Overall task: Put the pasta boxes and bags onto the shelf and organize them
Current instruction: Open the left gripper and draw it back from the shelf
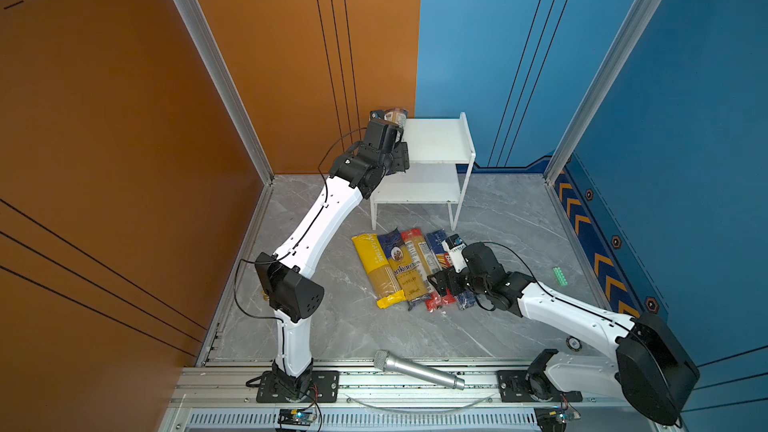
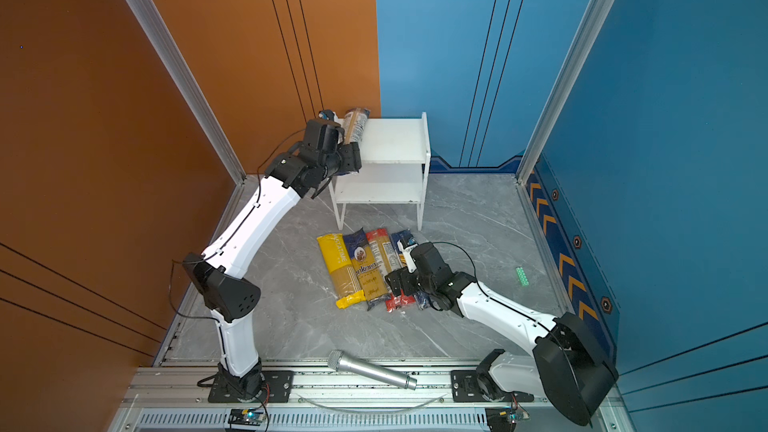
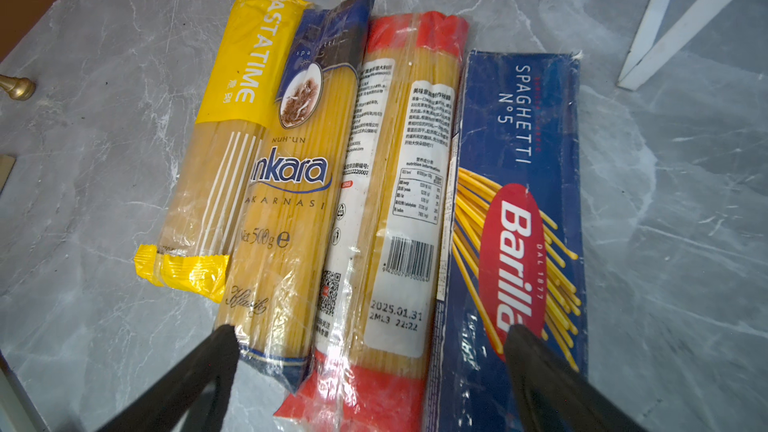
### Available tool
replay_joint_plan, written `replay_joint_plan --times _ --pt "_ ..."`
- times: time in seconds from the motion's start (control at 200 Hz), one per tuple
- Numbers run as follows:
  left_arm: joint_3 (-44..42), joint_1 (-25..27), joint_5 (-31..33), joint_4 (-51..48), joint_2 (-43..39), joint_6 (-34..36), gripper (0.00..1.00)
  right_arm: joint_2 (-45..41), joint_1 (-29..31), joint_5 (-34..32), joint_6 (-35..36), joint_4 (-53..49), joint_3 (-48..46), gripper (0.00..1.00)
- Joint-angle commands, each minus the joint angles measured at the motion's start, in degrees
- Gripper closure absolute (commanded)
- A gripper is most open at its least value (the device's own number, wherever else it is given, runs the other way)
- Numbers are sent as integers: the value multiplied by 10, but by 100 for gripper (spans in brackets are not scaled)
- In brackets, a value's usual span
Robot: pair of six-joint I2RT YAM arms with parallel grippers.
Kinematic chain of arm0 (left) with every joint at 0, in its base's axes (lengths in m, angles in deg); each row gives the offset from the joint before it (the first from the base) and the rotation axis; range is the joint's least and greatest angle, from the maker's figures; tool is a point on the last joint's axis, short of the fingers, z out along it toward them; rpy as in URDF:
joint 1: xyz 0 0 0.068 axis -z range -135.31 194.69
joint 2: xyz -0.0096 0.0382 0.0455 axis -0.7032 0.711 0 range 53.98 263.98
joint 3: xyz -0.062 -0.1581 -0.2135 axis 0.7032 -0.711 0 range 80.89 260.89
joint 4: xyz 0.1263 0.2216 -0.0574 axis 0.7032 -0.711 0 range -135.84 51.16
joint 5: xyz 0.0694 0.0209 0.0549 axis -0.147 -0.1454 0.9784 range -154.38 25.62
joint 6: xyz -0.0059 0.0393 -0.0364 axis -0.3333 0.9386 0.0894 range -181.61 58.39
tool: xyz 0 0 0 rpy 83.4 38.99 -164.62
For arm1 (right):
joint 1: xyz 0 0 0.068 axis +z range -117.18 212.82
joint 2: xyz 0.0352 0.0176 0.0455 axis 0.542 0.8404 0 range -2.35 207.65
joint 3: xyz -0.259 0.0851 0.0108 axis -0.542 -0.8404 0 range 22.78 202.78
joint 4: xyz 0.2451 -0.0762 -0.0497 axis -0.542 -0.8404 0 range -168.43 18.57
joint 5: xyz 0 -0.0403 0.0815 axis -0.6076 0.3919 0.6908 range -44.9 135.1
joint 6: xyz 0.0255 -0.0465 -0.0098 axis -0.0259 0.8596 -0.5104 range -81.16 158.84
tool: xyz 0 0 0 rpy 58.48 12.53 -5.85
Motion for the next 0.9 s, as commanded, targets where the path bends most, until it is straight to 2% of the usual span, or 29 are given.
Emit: replay_joint_plan --times 0.0,0.205,0.451,0.586,0.761,0.896 --pt "15 3 5 -5 5 0 2 -5 -4 12 -7 5 -3 3" --pt "32 12 -1 -5 -9 11 2 -10 -4 12 -5 1 -1 2" --pt "41 18 -43 5 -37 7 2 -7 -5 16 -5 0 6 2" --pt "38 24 -38 5 -59 16 2 -3 -5 23 -3 -6 14 2" --pt "-2 30 -21 5 -114 35 2 3 -4 31 -2 -8 27 2" --pt "-74 30 -16 16 -178 44 2 9 -3 39 -6 -2 38 2"
